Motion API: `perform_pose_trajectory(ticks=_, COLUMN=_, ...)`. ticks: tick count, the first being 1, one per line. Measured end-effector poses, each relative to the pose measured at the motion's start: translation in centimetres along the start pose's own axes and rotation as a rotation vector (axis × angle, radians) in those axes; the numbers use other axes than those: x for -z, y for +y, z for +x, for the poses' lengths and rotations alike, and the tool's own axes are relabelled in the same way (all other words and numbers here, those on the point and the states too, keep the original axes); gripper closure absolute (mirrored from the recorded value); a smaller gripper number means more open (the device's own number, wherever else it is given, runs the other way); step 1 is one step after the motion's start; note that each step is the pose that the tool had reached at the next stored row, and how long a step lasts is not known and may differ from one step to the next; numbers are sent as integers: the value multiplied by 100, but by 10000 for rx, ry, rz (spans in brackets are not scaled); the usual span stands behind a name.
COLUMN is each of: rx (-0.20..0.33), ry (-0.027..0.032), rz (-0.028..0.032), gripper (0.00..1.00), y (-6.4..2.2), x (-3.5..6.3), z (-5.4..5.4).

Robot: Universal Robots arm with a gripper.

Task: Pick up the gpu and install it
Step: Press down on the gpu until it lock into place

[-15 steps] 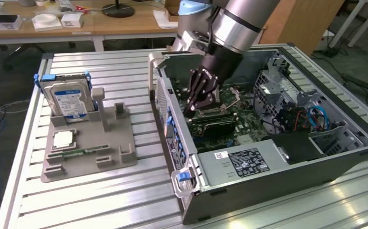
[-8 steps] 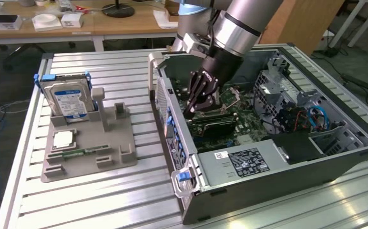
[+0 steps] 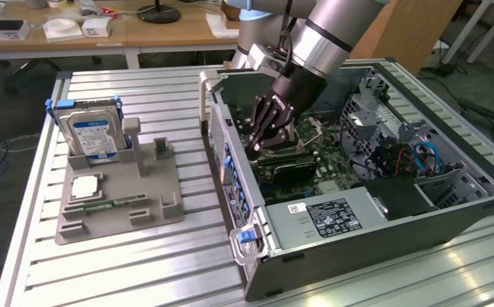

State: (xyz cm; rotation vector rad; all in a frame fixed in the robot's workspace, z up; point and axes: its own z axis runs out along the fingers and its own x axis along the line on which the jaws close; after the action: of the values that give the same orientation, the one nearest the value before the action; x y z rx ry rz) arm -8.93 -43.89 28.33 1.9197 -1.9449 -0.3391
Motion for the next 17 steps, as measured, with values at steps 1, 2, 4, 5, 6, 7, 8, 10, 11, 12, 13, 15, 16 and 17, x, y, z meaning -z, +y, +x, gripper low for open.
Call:
perform_pose_trajectory(ticks=1, rx=2, ry=1, rz=-34, gripper=90, y=-3, x=-3, z=0)
perform_pose_trajectory(ticks=2, rx=1, ry=2, rz=-43, gripper=90, y=-4, x=-8, z=-1)
perform_pose_trajectory(ticks=4, rx=2, ry=3, rz=-56, gripper=90, y=-11, x=-21, z=-2)
perform_pose_trajectory(ticks=5, rx=3, ry=7, rz=-65, gripper=90, y=-14, x=-27, z=-3)
perform_pose_trajectory(ticks=6, rx=3, ry=9, rz=-77, gripper=90, y=-18, x=-36, z=-4)
perform_pose_trajectory(ticks=7, rx=2, ry=14, rz=-91, gripper=90, y=-22, x=-42, z=-5)
perform_pose_trajectory(ticks=8, rx=2, ry=20, rz=-105, gripper=90, y=-25, x=-49, z=-5)
perform_pose_trajectory(ticks=10, rx=4, ry=19, rz=-131, gripper=90, y=-34, x=-68, z=-8)
perform_pose_trajectory(ticks=11, rx=3, ry=27, rz=-144, gripper=90, y=-37, x=-75, z=-8)
perform_pose_trajectory(ticks=12, rx=2, ry=32, rz=-153, gripper=90, y=-41, x=-82, z=-9)
perform_pose_trajectory(ticks=13, rx=2, ry=33, rz=-154, gripper=90, y=-45, x=-91, z=-10)
perform_pose_trajectory(ticks=15, rx=4, ry=29, rz=-152, gripper=90, y=-53, x=-105, z=-12)
perform_pose_trajectory(ticks=16, rx=5, ry=28, rz=-153, gripper=90, y=-54, x=-108, z=-12)
perform_pose_trajectory(ticks=17, rx=3, ry=30, rz=-154, gripper=90, y=-55, x=-110, z=-12)
